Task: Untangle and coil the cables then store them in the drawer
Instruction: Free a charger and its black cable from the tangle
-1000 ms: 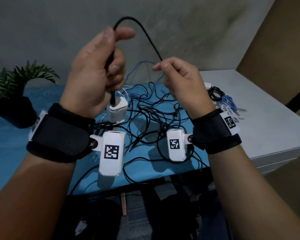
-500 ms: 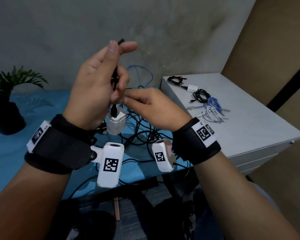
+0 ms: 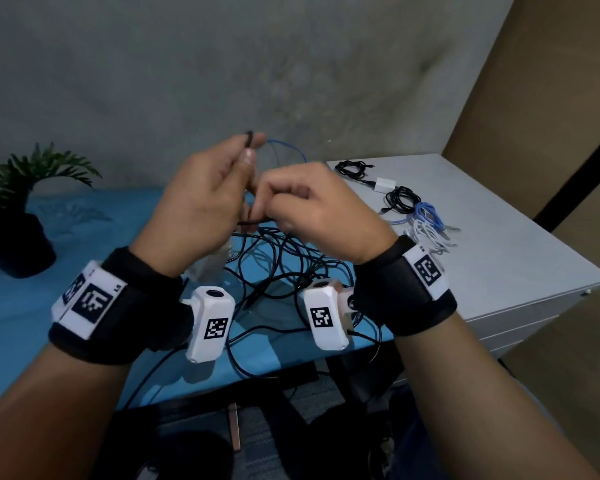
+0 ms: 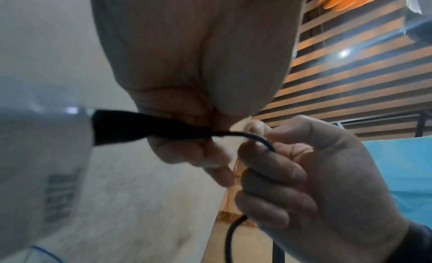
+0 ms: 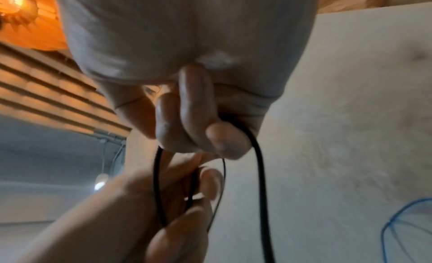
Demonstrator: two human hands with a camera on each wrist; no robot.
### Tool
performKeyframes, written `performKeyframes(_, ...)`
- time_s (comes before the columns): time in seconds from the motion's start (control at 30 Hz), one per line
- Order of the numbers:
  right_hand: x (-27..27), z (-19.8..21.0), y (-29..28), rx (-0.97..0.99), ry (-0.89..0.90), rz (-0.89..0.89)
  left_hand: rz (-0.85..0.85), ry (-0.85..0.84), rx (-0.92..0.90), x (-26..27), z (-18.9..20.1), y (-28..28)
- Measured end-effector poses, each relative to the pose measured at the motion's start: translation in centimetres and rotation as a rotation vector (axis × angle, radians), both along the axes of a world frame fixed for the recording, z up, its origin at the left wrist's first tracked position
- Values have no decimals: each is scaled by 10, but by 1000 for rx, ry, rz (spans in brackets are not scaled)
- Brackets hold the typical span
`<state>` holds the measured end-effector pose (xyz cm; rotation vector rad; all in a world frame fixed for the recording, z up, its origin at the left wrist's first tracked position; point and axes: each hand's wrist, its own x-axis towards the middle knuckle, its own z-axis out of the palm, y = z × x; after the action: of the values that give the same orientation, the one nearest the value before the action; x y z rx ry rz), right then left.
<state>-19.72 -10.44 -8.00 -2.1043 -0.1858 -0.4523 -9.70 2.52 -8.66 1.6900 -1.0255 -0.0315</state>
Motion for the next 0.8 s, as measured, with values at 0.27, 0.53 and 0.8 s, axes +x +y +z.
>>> performKeyframes(0.27, 0, 3, -17, 373, -202, -32, -396, 330, 41, 2, 4, 7)
performKeyframes(0.53, 8, -6, -25, 275, -154, -142, -554, 715, -230, 8, 4, 6)
performKeyframes(0.8, 23, -34, -32, -40, -56, -255, -569, 760, -340, 14, 5, 5)
